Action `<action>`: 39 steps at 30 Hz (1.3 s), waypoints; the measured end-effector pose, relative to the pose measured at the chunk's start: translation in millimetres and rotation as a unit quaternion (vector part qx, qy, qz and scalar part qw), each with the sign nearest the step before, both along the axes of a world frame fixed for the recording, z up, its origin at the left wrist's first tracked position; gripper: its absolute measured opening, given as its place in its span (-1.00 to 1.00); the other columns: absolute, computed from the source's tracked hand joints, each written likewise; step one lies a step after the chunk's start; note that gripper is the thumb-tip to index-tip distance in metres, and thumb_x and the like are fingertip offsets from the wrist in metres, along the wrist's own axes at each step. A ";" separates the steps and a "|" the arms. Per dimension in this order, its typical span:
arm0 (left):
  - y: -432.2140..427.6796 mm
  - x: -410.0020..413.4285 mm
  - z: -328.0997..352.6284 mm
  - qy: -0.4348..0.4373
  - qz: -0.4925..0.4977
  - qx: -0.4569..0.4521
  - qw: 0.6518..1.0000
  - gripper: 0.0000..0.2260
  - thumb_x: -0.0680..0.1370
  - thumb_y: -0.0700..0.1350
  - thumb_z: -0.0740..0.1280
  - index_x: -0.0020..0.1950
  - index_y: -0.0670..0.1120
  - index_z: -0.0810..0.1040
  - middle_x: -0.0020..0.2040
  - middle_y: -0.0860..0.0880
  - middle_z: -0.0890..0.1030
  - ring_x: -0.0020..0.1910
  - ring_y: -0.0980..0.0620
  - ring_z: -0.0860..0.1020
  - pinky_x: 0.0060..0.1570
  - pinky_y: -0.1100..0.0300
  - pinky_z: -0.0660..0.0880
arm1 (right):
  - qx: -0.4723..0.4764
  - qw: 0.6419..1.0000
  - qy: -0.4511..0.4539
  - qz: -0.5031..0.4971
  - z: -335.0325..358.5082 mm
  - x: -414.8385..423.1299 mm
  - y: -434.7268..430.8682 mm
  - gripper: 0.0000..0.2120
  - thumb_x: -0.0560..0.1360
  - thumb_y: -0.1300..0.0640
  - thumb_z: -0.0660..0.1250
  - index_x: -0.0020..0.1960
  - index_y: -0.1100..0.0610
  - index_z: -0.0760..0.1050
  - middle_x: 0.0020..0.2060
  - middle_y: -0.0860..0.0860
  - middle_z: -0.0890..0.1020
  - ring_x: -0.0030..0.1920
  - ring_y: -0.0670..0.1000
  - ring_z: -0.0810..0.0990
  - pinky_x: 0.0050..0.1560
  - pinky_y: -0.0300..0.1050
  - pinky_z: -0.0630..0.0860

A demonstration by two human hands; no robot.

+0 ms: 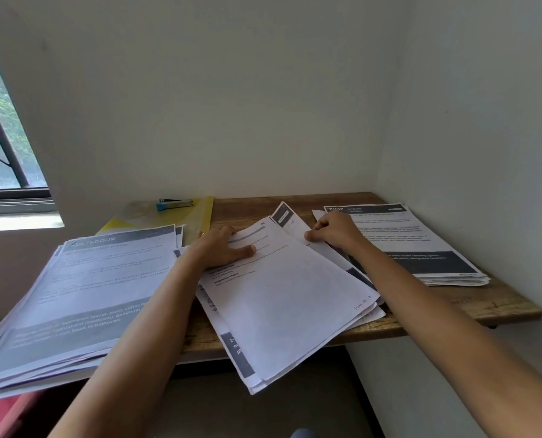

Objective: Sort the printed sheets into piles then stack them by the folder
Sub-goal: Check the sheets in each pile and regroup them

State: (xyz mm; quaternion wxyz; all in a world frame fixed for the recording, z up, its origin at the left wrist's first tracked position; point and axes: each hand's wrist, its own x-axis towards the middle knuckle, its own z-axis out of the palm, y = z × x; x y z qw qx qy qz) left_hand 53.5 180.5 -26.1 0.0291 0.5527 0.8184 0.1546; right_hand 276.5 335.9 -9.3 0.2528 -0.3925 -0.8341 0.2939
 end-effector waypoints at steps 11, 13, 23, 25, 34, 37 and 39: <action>-2.1 -3.4 -1.1 -0.019 0.001 -0.007 1.000 -0.25 0.42 0.40 0.26 0.43 -0.06 0.33 0.41 -0.07 0.42 0.36 -0.07 0.39 0.39 -0.07 0.26 | 0.010 0.996 0.086 0.000 7.7 6.8 -0.4 -0.79 0.43 0.10 0.46 -0.13 0.27 0.68 -0.17 0.10 0.69 -0.25 -0.08 0.58 -0.25 -0.22 0.41; -2.7 -2.8 -0.2 -0.019 -0.001 -0.004 1.000 -0.27 0.43 0.38 0.28 0.43 -0.06 0.33 0.42 -0.07 0.41 0.37 -0.07 0.38 0.39 -0.06 0.26 | 0.014 0.995 0.103 -0.002 10.6 7.2 -1.3 -0.80 0.43 0.09 0.46 -0.15 0.24 0.67 -0.21 0.09 0.68 -0.31 -0.07 0.57 -0.31 -0.26 0.43; -5.8 -3.2 0.8 -0.027 -0.001 0.008 1.000 -0.29 0.44 0.35 0.31 0.43 -0.06 0.34 0.42 -0.06 0.40 0.37 -0.06 0.38 0.39 -0.06 0.26 | 0.097 0.988 0.106 -0.065 47.8 13.8 25.6 -0.72 0.50 0.09 0.38 -0.11 0.34 0.60 -0.17 0.23 0.66 -0.19 0.14 0.59 -0.16 -0.10 0.48; -6.4 -2.8 1.1 -0.033 0.003 0.007 0.999 -0.29 0.43 0.34 0.32 0.43 -0.06 0.34 0.41 -0.06 0.41 0.36 -0.06 0.39 0.36 -0.01 0.30 | 0.136 0.980 0.117 -0.086 63.8 19.9 31.8 -0.74 0.50 0.11 0.38 -0.10 0.34 0.60 -0.15 0.23 0.66 -0.14 0.15 0.59 -0.15 -0.13 0.42; -7.4 -2.1 2.3 -0.036 0.005 0.011 0.999 -0.30 0.44 0.31 0.34 0.45 -0.04 0.32 0.40 -0.04 0.43 0.36 -0.04 0.39 0.39 0.00 0.27 | 0.259 0.934 0.201 -0.140 150.0 56.6 49.3 -0.79 0.51 0.15 0.34 -0.03 0.30 0.60 -0.08 0.21 0.66 -0.14 0.05 0.57 -0.11 -0.30 0.35; -8.4 -1.9 3.0 -0.043 0.002 0.014 0.999 -0.28 0.43 0.32 0.36 0.45 -0.04 0.32 0.40 -0.04 0.43 0.35 -0.04 0.40 0.39 -0.01 0.27 | 0.269 0.923 0.235 -0.145 169.2 66.6 49.6 -0.79 0.51 0.15 0.32 -0.02 0.29 0.61 -0.08 0.19 0.66 -0.17 -0.02 0.52 -0.12 -0.29 0.39; -8.6 -3.7 2.6 -0.047 0.002 0.014 0.999 -0.29 0.43 0.32 0.35 0.45 -0.03 0.32 0.39 -0.04 0.43 0.34 -0.04 0.41 0.37 0.00 0.30 | 0.254 0.924 0.247 -0.146 174.8 69.1 51.1 -0.79 0.51 0.13 0.33 0.02 0.26 0.61 -0.05 0.16 0.66 -0.16 -0.03 0.52 -0.09 -0.26 0.42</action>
